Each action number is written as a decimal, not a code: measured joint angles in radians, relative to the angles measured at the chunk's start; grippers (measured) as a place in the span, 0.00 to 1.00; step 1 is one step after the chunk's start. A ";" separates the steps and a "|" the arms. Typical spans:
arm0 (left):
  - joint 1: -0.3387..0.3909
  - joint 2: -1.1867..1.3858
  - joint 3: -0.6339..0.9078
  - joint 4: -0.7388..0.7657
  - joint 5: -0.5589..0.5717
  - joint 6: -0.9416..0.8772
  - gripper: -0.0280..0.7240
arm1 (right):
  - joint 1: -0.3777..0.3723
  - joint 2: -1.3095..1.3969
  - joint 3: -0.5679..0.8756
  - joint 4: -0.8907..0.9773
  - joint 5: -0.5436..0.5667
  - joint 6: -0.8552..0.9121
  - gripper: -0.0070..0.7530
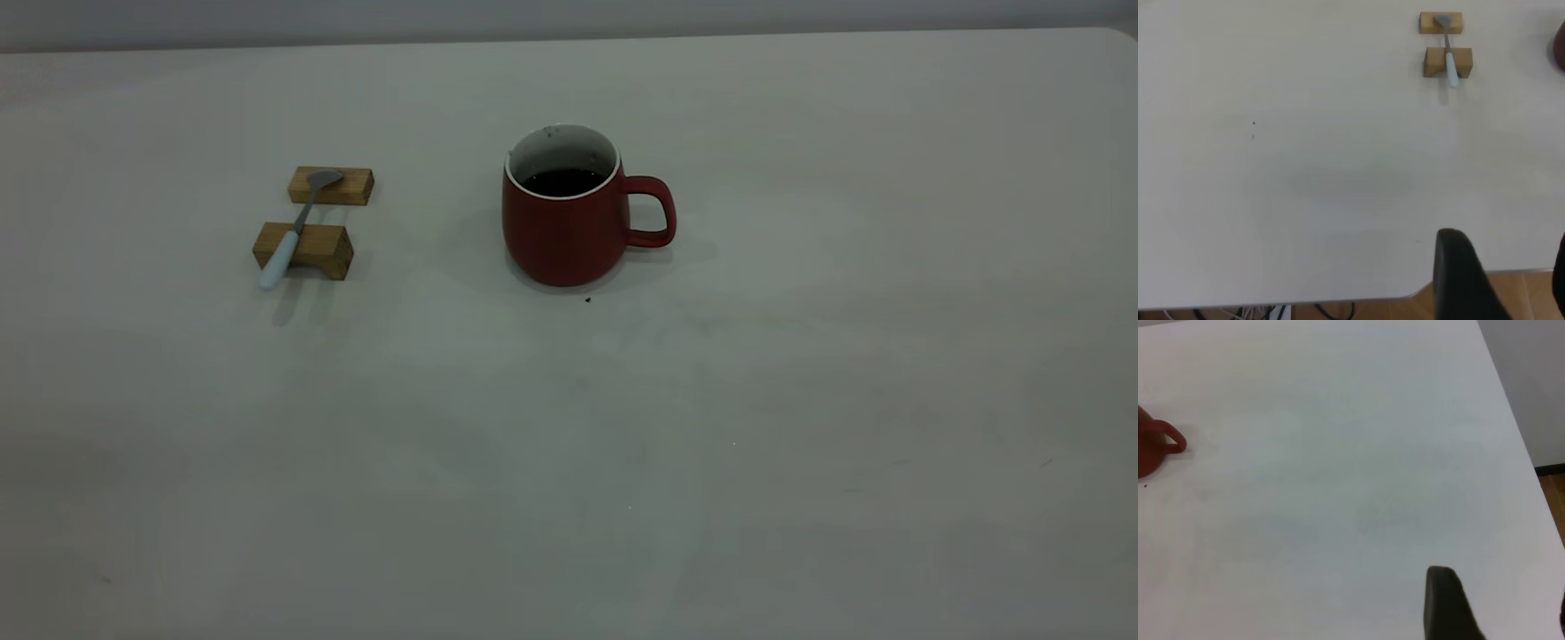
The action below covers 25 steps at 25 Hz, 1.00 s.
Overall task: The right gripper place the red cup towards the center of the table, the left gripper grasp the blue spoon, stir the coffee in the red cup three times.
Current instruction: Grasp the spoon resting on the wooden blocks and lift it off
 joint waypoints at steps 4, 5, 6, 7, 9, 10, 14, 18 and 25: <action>0.000 0.000 0.000 0.000 0.000 0.000 0.58 | 0.000 0.000 0.000 0.000 0.000 0.000 0.59; 0.000 0.000 0.000 0.000 0.000 -0.005 0.58 | 0.000 0.000 0.000 0.000 0.000 0.000 0.59; 0.000 0.006 -0.002 0.000 -0.001 -0.014 0.59 | 0.000 0.000 0.000 0.000 0.000 0.000 0.59; 0.000 0.018 -0.008 0.000 -0.004 -0.029 0.60 | 0.000 0.000 0.000 0.000 0.000 0.000 0.59; 0.000 0.078 -0.030 0.000 -0.015 -0.054 0.62 | 0.000 0.000 0.000 0.000 0.000 0.000 0.59; 0.000 0.124 -0.043 0.000 -0.021 -0.061 0.64 | 0.000 0.000 0.000 0.000 0.000 0.000 0.59; 0.000 0.337 -0.103 0.000 -0.046 -0.067 0.71 | 0.000 0.000 0.000 0.000 0.000 0.000 0.59; 0.000 0.585 -0.168 0.000 -0.093 -0.068 0.76 | 0.000 0.000 0.000 0.000 0.000 0.000 0.59; 0.000 1.009 -0.250 -0.004 -0.269 -0.076 0.77 | 0.000 0.000 0.000 0.000 0.000 0.000 0.59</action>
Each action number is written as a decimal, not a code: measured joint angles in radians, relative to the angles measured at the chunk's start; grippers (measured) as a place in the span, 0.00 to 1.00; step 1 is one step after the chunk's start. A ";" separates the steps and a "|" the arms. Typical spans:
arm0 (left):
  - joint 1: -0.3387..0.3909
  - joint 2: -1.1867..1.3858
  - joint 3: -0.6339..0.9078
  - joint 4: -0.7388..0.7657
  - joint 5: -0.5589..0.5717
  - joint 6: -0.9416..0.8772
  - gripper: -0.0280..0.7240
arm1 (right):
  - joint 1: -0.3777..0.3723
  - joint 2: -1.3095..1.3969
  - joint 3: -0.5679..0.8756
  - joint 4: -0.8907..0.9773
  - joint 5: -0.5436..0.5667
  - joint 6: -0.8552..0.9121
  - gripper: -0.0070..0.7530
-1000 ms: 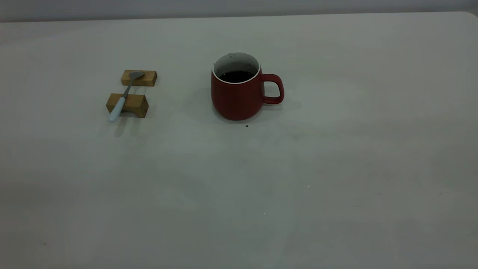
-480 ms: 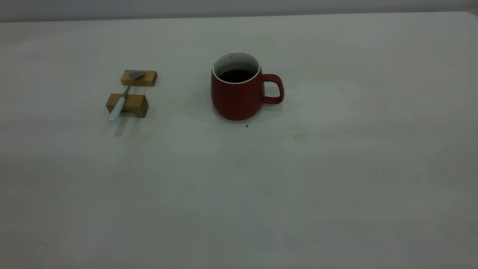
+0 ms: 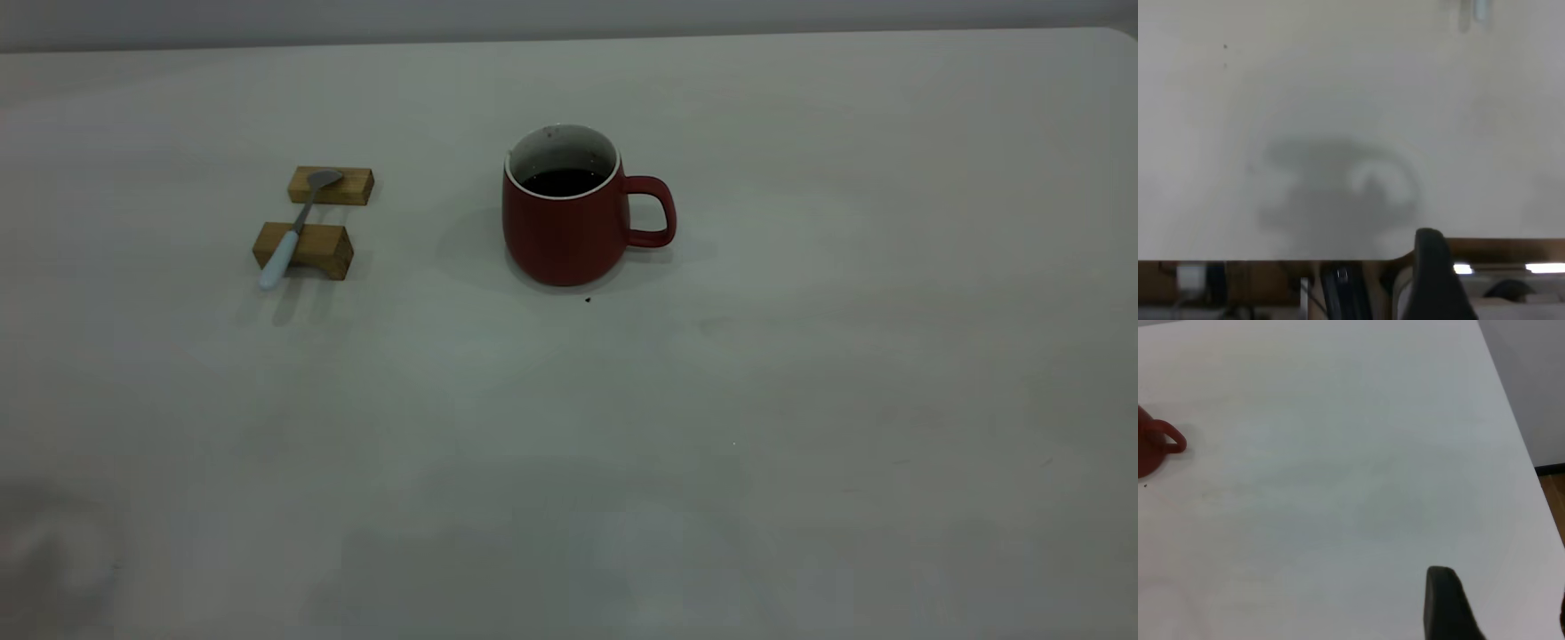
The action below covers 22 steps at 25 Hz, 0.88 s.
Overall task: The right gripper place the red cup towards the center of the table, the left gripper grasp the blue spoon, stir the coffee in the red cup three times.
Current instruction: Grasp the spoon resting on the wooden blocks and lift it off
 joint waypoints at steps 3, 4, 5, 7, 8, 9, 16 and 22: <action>0.000 0.199 -0.042 -0.012 -0.071 0.000 0.77 | 0.000 0.000 0.000 0.000 0.000 0.000 0.59; 0.000 0.269 -0.055 -0.015 -0.099 0.000 0.77 | 0.000 0.000 0.000 0.000 0.000 0.000 0.59; 0.000 0.338 -0.072 -0.019 -0.129 0.000 0.77 | 0.000 0.000 0.000 0.000 0.000 0.000 0.59; 0.000 0.459 -0.104 -0.025 -0.189 0.000 0.77 | 0.000 0.000 0.000 0.000 0.000 0.000 0.59; 0.000 0.520 -0.124 -0.031 -0.221 0.000 0.77 | 0.000 0.000 0.000 0.000 0.000 0.000 0.59; 0.000 0.579 -0.144 -0.040 -0.248 0.000 0.77 | 0.000 0.000 0.000 0.000 0.000 0.000 0.59; -0.049 0.894 -0.295 -0.069 -0.321 0.000 0.77 | 0.000 -0.001 0.000 0.000 0.000 0.000 0.59; -0.100 1.102 -0.425 -0.077 -0.337 -0.017 0.77 | 0.000 -0.001 0.000 0.000 0.000 0.000 0.59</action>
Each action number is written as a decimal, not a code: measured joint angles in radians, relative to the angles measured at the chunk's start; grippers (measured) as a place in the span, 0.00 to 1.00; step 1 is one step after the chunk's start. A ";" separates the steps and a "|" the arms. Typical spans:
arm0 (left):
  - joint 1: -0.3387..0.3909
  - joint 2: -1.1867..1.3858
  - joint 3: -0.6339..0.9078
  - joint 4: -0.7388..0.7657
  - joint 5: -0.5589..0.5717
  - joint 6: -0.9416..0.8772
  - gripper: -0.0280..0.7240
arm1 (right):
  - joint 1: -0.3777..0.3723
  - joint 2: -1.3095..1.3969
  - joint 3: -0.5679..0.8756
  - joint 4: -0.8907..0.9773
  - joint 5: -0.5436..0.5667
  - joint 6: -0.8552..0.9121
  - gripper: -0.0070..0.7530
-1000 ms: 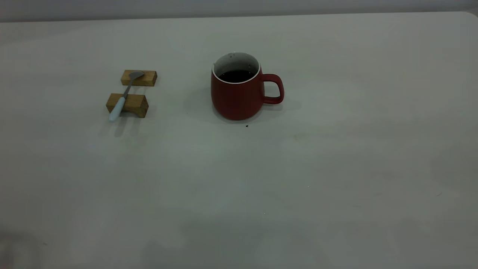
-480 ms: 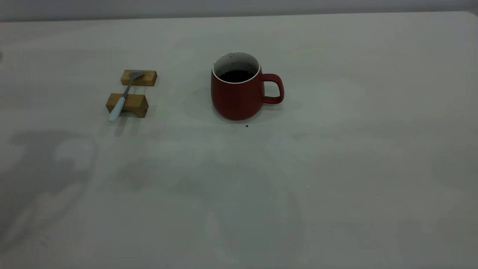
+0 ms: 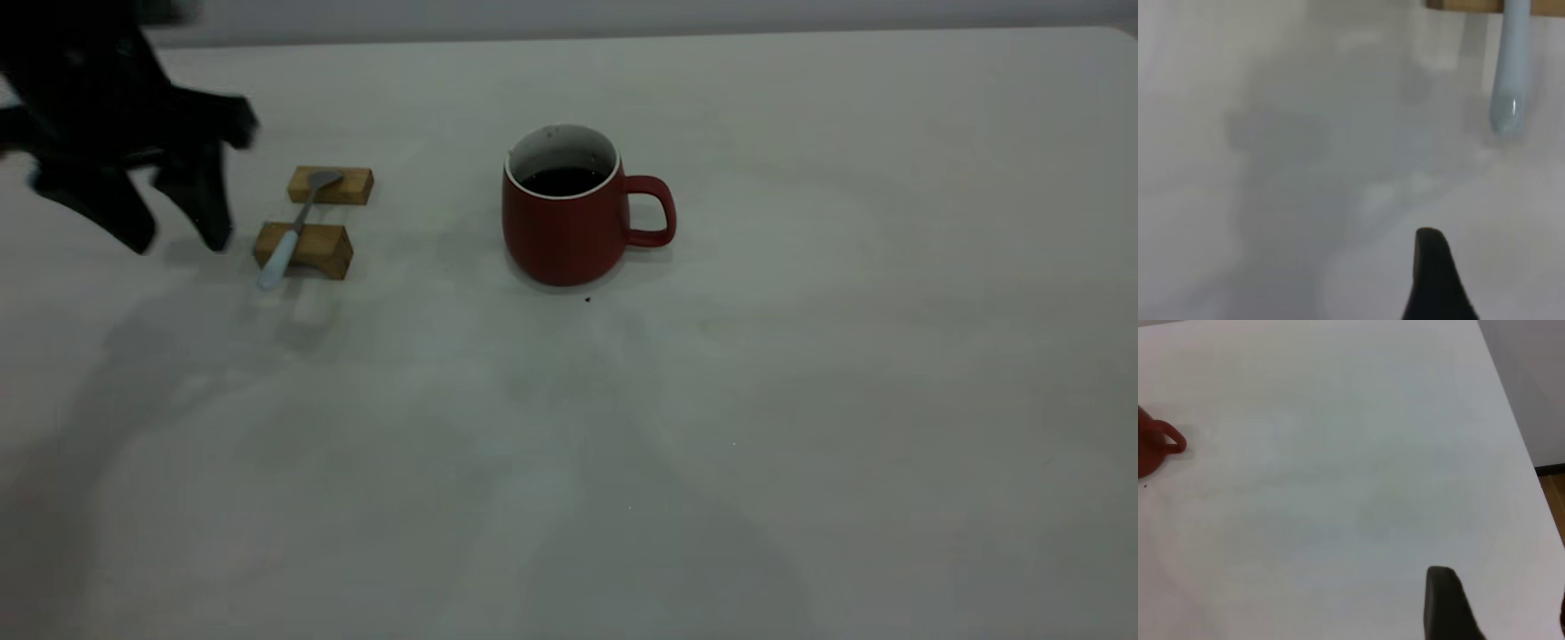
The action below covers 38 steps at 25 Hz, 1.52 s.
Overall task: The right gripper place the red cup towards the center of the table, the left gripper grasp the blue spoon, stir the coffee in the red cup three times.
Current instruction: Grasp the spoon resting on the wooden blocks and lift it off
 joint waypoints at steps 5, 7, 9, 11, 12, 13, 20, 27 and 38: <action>-0.001 0.109 -0.106 -0.015 0.004 -0.010 0.77 | 0.000 0.000 0.000 0.000 0.000 0.000 0.59; -0.001 0.134 -0.132 -0.018 0.005 -0.011 0.77 | 0.000 0.000 0.000 0.000 0.000 0.000 0.59; -0.001 0.154 -0.148 -0.019 0.006 -0.011 0.77 | 0.000 0.000 0.000 0.000 0.000 0.000 0.59; -0.001 0.169 -0.161 -0.021 0.008 -0.012 0.77 | 0.000 0.000 0.000 0.000 0.000 0.000 0.59; -0.001 0.178 -0.166 -0.021 0.008 -0.012 0.77 | 0.000 0.000 0.000 0.000 0.000 0.000 0.59; -0.001 0.187 -0.173 -0.021 0.009 -0.012 0.77 | 0.000 0.000 0.000 0.000 0.000 0.000 0.59; -0.001 0.259 -0.244 -0.026 0.034 -0.012 0.77 | 0.000 0.000 0.000 0.000 0.000 0.000 0.59; -0.002 0.315 -0.286 -0.080 0.041 0.013 0.77 | 0.000 0.000 0.000 0.000 0.000 0.000 0.59; -0.010 0.323 -0.299 -0.089 0.022 0.013 0.32 | 0.000 0.000 0.000 0.000 0.000 0.000 0.59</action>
